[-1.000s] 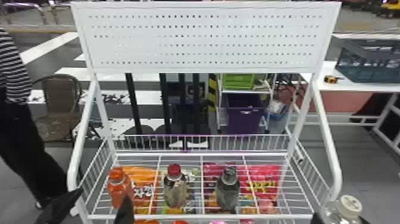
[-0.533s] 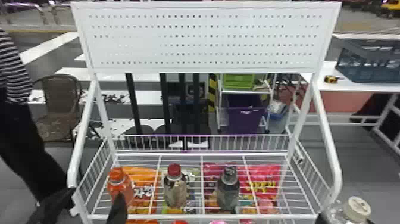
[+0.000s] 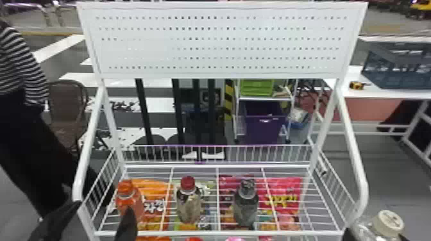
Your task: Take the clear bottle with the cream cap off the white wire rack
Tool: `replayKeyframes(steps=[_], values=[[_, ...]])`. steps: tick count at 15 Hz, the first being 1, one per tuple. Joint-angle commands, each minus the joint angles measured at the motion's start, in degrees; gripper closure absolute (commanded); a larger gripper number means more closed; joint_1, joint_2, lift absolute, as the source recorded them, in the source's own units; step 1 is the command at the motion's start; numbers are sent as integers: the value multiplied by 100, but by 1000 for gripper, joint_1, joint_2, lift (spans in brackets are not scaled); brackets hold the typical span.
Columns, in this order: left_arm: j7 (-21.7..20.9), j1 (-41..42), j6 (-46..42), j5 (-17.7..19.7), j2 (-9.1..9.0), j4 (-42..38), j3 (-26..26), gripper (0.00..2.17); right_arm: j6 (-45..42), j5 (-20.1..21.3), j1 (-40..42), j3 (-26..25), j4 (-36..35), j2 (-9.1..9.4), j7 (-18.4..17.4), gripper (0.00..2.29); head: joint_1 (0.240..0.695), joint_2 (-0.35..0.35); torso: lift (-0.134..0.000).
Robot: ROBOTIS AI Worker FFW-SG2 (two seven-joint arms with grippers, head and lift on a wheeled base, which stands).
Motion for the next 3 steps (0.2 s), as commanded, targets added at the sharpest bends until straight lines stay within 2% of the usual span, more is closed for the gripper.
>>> replayKeyframes(steps=[1,3], values=[[9,0,0,0,0,-16,0,137,-17,4,1,0,-12,-8,7,1501,499,0,0],[9,0,0,0,0,-25,0,137,-17,4,10,-9,-21,-17,7,1501,499,0,0]])
